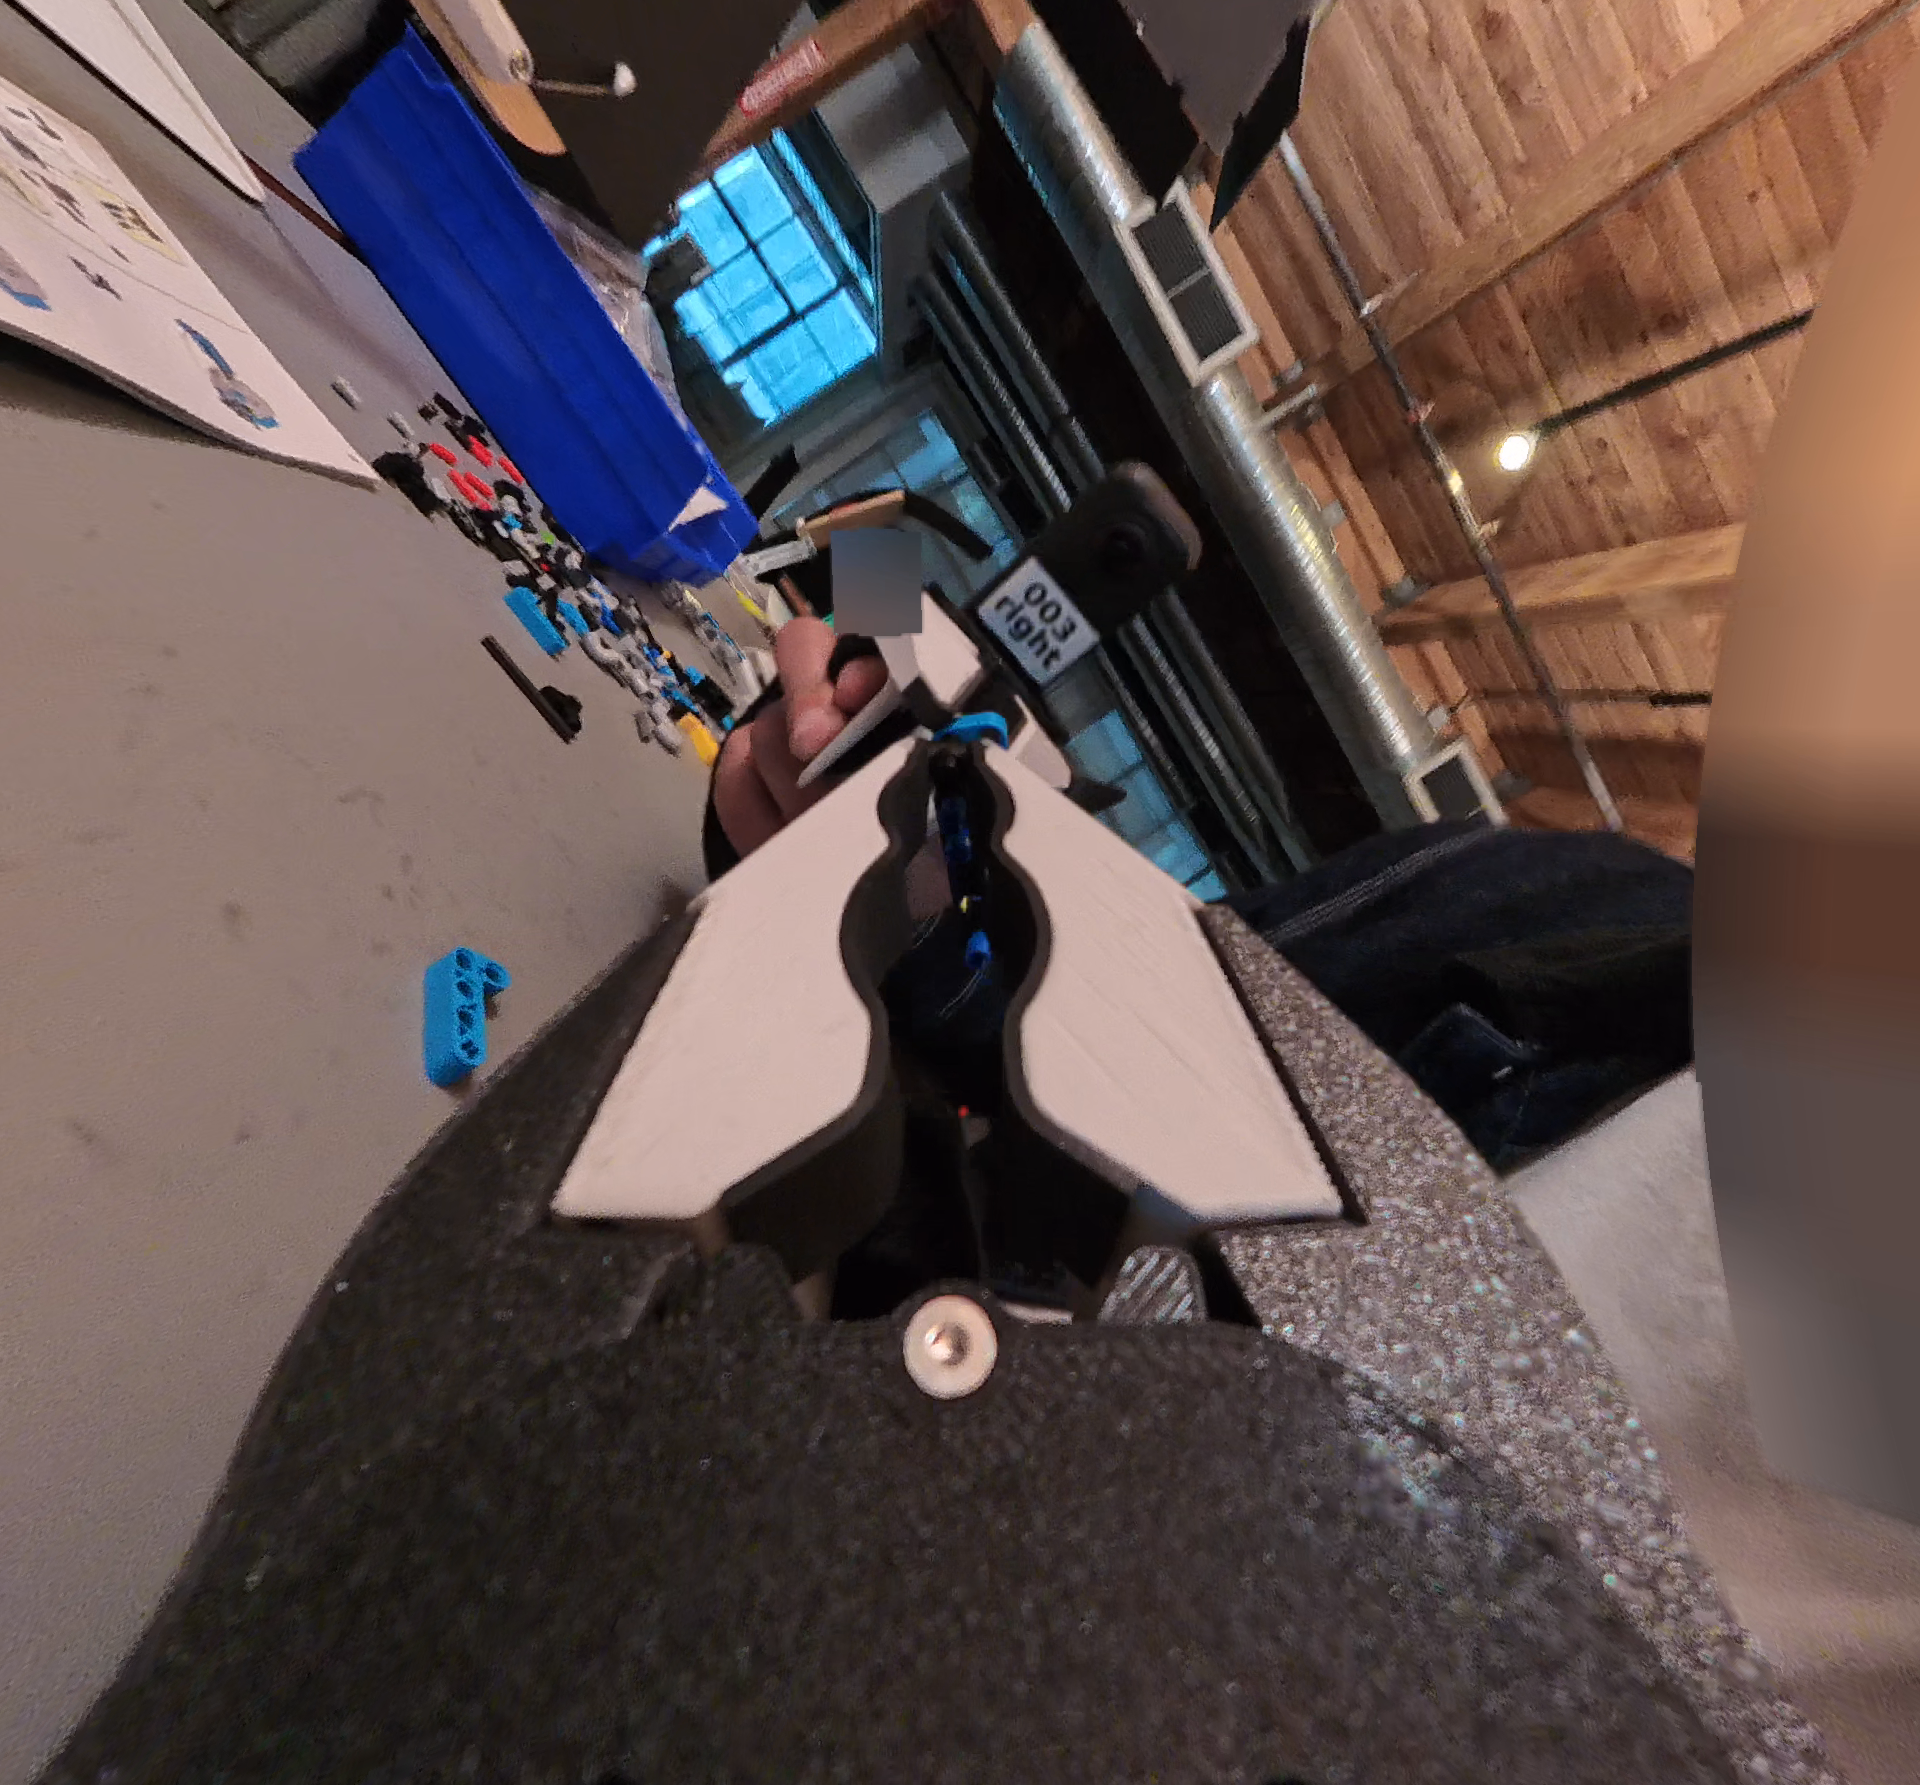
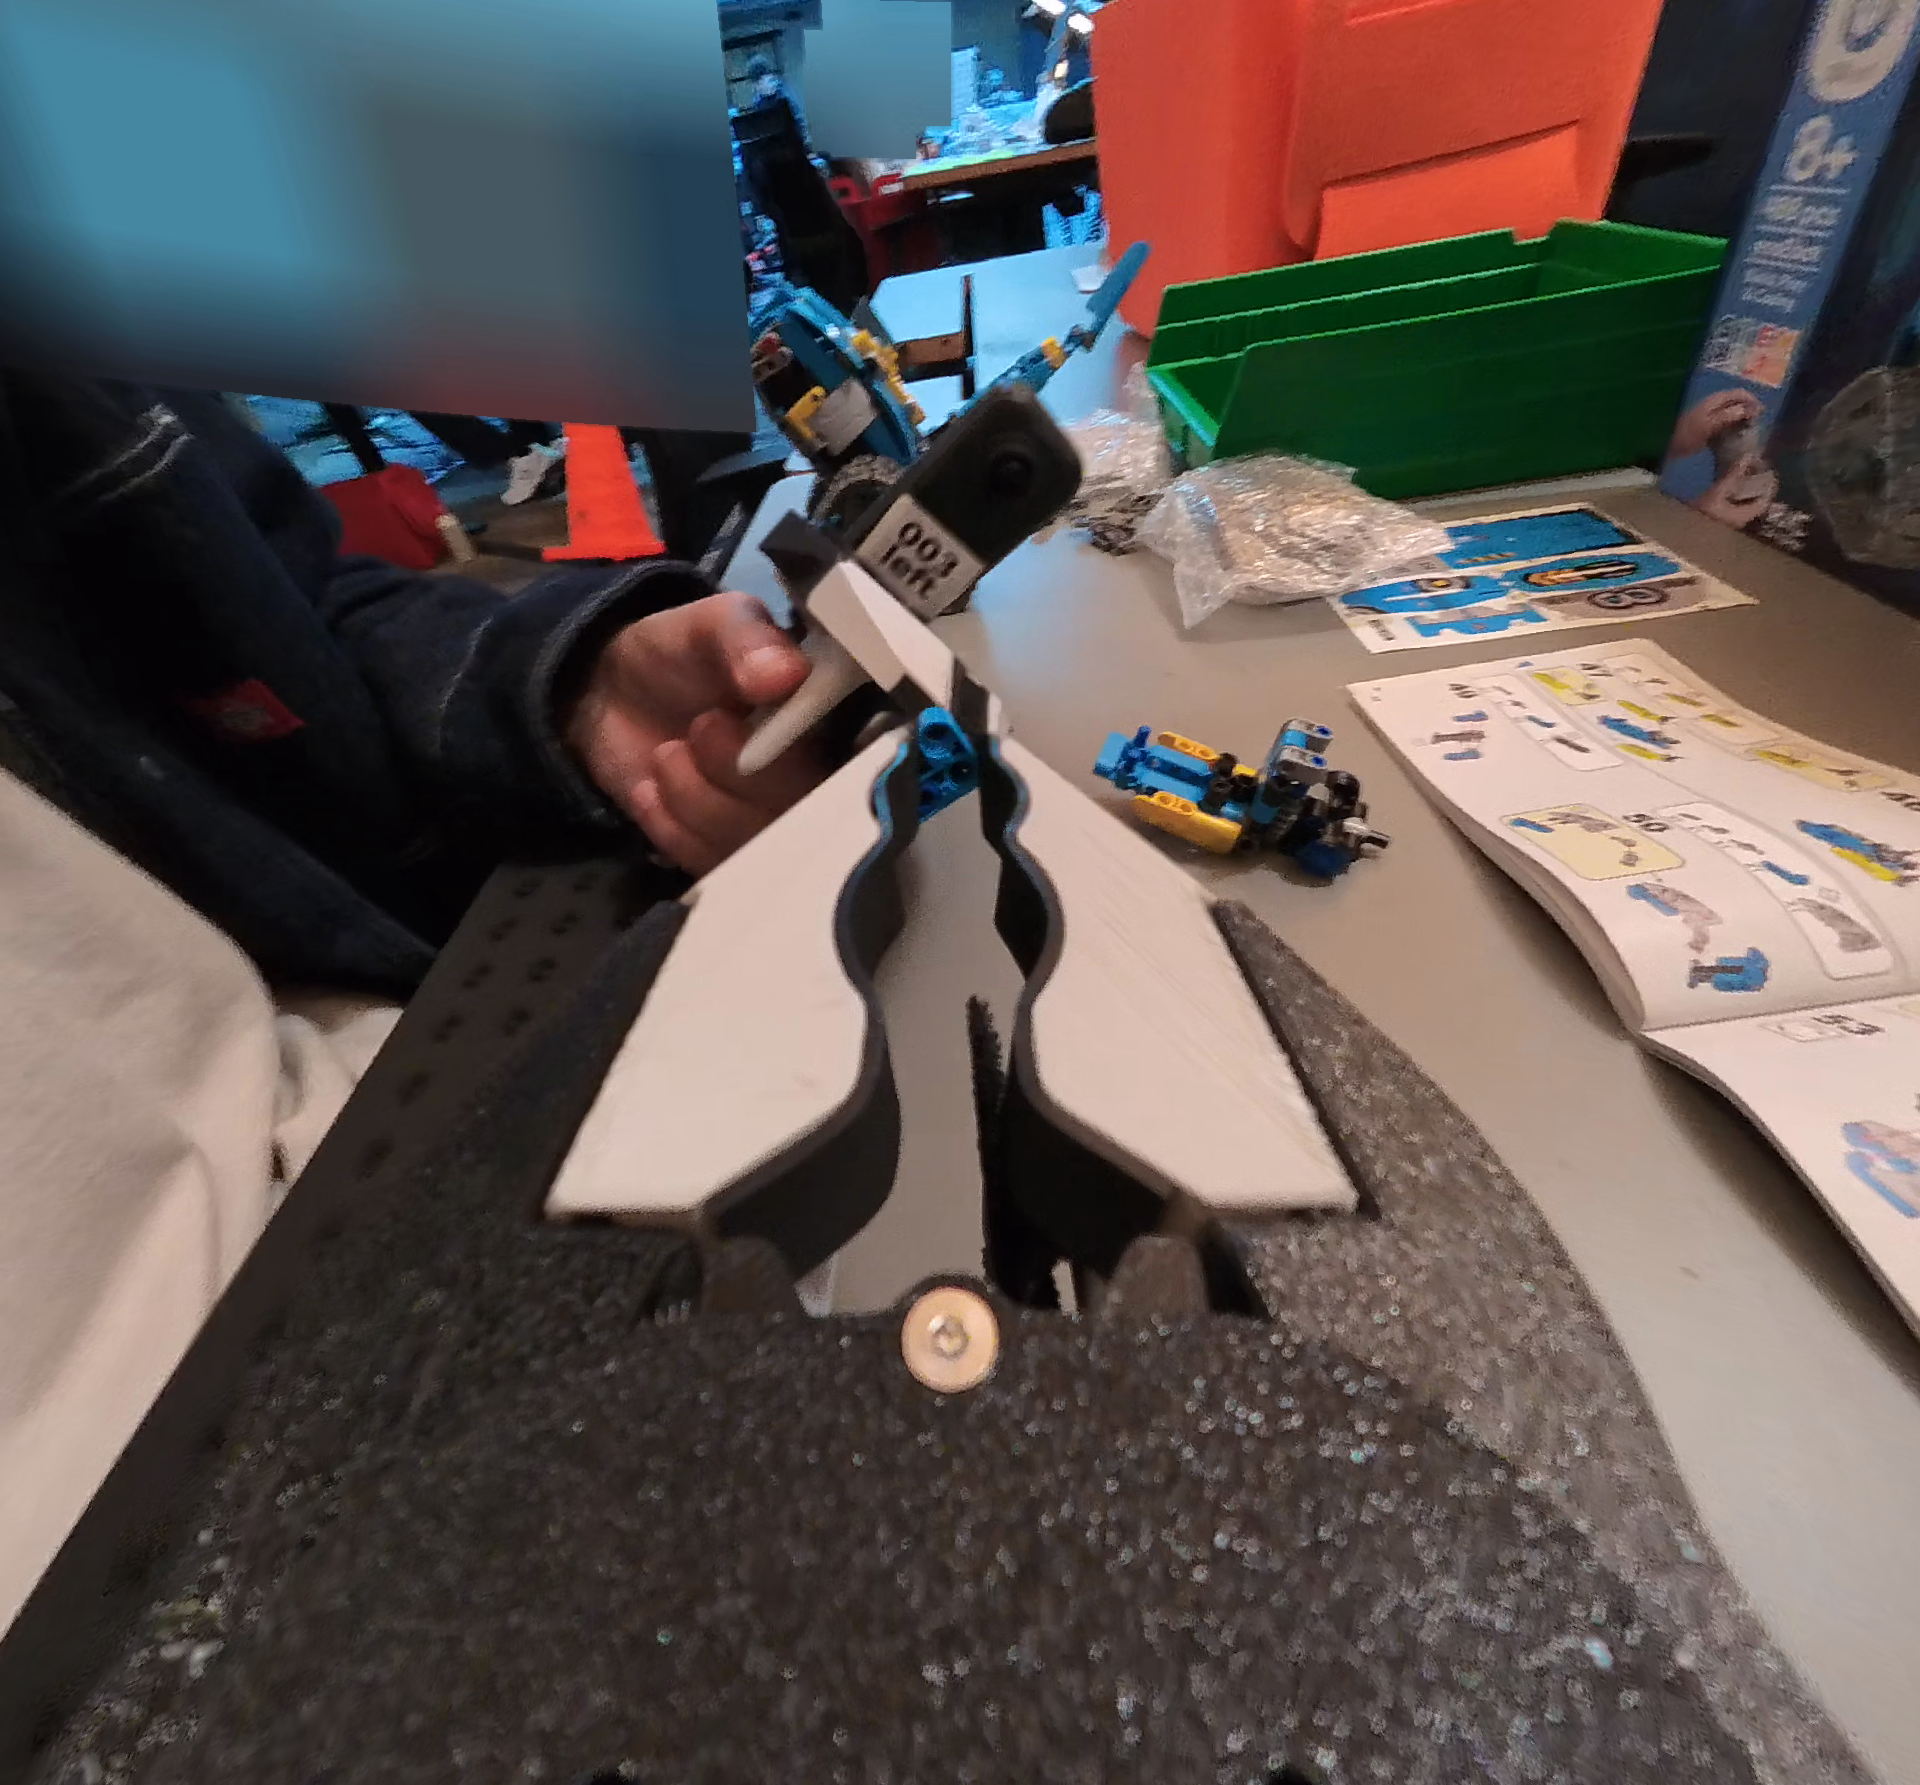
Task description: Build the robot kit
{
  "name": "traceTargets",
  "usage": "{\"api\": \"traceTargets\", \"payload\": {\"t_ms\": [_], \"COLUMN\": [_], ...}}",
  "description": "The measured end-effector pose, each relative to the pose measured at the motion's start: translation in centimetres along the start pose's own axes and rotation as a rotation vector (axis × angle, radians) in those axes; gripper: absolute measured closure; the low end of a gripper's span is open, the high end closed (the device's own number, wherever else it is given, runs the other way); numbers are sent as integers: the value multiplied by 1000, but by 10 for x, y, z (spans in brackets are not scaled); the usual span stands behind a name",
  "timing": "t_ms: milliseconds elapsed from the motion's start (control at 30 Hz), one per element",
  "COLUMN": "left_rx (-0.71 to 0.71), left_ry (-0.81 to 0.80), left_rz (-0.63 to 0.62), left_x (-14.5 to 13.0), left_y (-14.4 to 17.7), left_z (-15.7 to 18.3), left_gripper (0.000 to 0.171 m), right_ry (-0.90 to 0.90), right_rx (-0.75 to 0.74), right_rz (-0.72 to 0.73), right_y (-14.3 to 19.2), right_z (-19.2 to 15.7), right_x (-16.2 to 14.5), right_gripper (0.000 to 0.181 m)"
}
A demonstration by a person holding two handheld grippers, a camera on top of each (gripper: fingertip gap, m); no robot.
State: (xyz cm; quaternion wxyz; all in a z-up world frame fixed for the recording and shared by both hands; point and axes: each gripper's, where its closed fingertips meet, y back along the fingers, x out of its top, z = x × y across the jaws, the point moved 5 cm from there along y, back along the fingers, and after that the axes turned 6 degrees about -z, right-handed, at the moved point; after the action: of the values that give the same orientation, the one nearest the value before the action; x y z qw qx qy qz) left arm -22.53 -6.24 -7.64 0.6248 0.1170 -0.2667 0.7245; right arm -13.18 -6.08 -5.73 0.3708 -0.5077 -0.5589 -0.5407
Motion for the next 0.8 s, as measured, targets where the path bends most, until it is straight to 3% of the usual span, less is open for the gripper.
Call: {"api": "traceTargets", "payload": {"t_ms": [167,333,633,733,800], "left_rx": [-45,-81,-73,-97,-75], "left_ry": [79,89,82,75,77], "left_rz": [67,53,-51,-88,-103], "left_x": [2,0,-8,-12,-13], "left_y": [-1,-1,-7,-11,-11], "left_z": [-1,2,2,5,2], "left_gripper": [166,165,166,168,166], "right_ry": [89,42,110,72,105], "right_rx": [-119,-59,20,112,84], "right_rz": [8,27,-78,-88,-109], "right_y": [-1,-1,6,5,5], "right_z": [0,-2,-7,-14,-13], "right_x": [5,7,2,-1,-2], "right_gripper": [172,172,172,174,173]}}
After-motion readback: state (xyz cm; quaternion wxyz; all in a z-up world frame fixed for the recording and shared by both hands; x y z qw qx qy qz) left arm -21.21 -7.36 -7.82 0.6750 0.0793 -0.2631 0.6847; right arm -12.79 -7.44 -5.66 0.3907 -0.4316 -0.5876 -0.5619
